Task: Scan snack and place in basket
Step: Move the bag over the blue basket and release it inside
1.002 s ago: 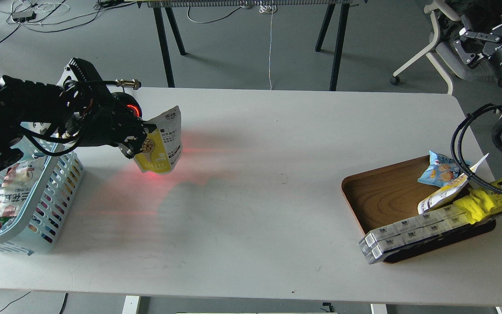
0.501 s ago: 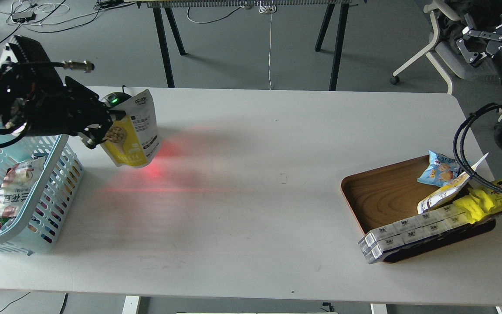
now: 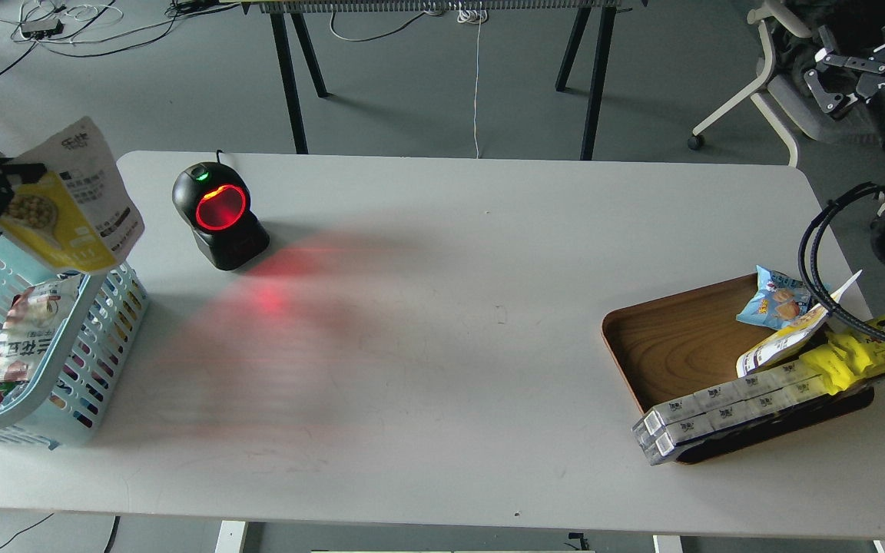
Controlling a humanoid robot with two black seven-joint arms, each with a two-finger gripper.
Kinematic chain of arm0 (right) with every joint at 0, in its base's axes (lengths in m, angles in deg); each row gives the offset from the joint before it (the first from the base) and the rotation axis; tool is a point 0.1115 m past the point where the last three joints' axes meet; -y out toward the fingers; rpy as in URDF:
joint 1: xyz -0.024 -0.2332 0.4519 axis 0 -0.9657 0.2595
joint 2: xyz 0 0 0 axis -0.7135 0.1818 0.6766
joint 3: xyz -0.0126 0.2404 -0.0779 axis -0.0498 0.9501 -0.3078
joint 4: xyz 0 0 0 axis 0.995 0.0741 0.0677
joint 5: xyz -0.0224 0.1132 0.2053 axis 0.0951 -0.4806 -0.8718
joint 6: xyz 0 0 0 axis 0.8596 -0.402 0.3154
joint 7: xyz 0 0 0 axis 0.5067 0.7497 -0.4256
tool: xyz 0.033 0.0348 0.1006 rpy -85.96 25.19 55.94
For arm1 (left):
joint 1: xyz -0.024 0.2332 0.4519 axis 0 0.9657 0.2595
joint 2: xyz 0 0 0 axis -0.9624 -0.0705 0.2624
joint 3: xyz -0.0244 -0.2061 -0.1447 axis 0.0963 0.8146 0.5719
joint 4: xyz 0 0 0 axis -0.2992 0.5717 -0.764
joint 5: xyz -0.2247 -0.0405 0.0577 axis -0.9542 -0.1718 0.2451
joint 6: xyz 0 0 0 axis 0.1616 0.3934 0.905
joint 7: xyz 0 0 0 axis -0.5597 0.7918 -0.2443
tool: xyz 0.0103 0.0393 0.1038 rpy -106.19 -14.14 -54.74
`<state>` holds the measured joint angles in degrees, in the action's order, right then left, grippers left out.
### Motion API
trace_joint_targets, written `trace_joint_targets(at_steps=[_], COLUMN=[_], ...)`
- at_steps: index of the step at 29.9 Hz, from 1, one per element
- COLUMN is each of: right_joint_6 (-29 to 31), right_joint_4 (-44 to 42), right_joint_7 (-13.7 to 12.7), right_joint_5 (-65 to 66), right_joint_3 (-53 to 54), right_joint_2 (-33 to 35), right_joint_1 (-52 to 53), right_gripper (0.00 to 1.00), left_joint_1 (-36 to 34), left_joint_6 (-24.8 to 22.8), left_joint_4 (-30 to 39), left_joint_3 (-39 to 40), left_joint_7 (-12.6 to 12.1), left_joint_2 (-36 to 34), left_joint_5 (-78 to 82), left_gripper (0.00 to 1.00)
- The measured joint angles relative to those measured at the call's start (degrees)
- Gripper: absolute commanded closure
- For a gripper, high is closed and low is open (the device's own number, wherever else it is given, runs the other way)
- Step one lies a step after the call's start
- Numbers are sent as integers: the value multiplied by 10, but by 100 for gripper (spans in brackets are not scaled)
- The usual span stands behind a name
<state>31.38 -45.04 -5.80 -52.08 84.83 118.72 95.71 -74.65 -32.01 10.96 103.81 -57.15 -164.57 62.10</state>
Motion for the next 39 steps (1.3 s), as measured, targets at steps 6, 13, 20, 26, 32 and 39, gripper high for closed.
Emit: trace_joint_targets(at_steps=[6, 13, 20, 26, 32, 39], right_joint_6=[0, 0, 0, 0, 0, 0], right_joint_4=[0, -5, -5, -6, -6, -6], right_joint_7=[0, 0, 0, 0, 0, 0], right_joint_5=[0, 0, 0, 0, 0, 0], right_joint_3=[1, 1, 1, 1, 1, 1], right_joint_2=[0, 1, -1, -2, -2, -2], right_joint_1=[0, -1, -2, -2, -2, -1], right_gripper=[1, 1, 1, 1, 1, 1], left_joint_1=[0, 0, 0, -1, -5, -11], left_joint_6=[47, 106, 123, 140, 148, 148], left_joint_4=[-13, -40, -63, -65, -65, -65], left_joint_3=[-67, -136, -151, -178, -187, -178], left_joint_7=[0, 0, 0, 0, 0, 0], left_joint_2=[-42, -47, -47, -47, -47, -47], left_joint_5=[-2, -1, -1, -2, -16, -208], left_gripper=[100, 100, 98, 88, 55, 4])
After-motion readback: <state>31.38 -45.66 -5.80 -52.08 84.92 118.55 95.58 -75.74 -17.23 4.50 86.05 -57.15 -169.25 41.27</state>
